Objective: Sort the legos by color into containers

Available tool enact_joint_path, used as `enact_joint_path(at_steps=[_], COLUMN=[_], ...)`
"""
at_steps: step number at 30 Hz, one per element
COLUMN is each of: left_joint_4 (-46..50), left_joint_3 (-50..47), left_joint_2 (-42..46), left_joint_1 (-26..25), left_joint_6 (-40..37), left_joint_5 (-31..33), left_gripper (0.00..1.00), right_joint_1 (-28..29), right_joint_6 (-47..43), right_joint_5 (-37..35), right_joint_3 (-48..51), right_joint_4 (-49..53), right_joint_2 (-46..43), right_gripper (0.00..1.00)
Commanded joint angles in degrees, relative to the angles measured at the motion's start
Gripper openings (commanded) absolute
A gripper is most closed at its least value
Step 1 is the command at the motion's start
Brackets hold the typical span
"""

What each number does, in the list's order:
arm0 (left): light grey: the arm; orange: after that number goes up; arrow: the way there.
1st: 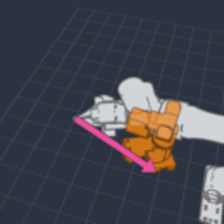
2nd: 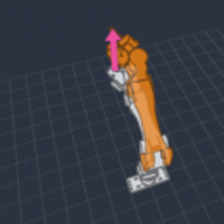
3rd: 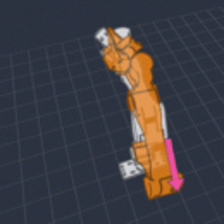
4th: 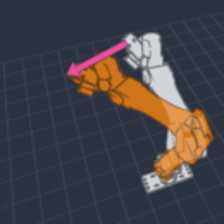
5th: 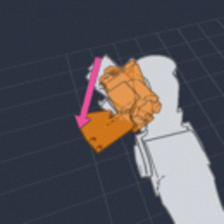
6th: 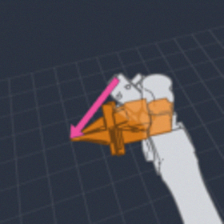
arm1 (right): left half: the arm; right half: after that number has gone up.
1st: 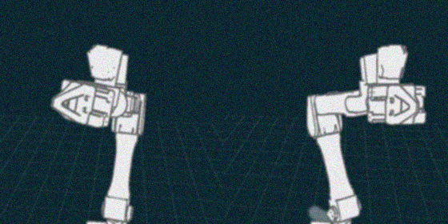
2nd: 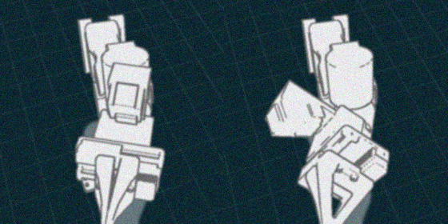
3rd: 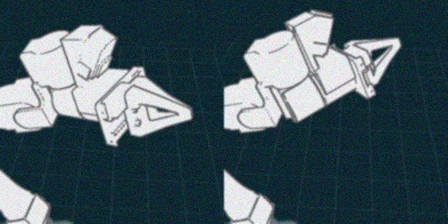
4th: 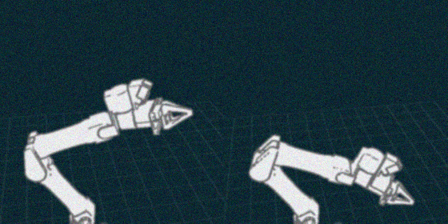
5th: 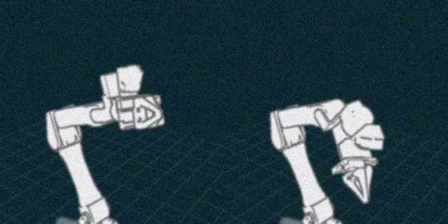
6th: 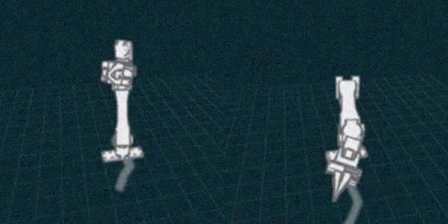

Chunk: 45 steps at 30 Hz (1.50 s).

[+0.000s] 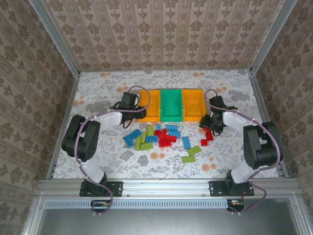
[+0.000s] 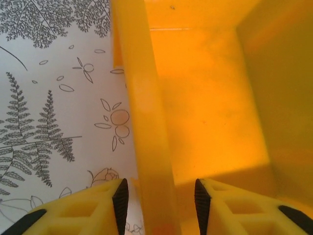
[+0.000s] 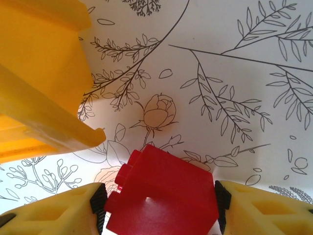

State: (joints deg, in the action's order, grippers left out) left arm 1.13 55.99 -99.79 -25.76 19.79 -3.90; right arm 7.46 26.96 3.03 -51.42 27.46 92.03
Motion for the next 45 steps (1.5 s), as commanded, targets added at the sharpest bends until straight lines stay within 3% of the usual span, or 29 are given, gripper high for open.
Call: enact_joint_path(at_steps=[1,7,12,30,45], left_joint_4=[0.83,1.27,0.83,-0.38,1.98], left_joint_3=[-0.77,-1.65,-4.19,-13.3,-18.24], left_joint_2=[3.11,5.05,8.44,18.33,22.55], left_joint_1=[0.0,-0.05,-0.07,0.0,-0.07], left_joint_6=[1.3,1.53,1.85,-2.01,-0.48], left_joint_5=[1.25,2.05,2.74,3.12,4.78], left_gripper=[0.51,0.66,0.69,0.76,0.84], right_joint_1=[0.52,1.12,1.76,3.7,4.56], right_joint_6=[-0.59,-1.88,-3.98,-4.89,-1.98], right_joint_5=[-0.74,-2.16,-3.58,-1.14,8.42], right_joint_3=[-1.46,-2.0,-1.8,0.7,2.53], right_joint_4=[1.5,1.98,2.29,-3.57,-12.96], right_joint_2=[1.0,0.7,-0.61,-9.41,-16.25], right_gripper=[0.58,0.46,0.39,0.36,0.35])
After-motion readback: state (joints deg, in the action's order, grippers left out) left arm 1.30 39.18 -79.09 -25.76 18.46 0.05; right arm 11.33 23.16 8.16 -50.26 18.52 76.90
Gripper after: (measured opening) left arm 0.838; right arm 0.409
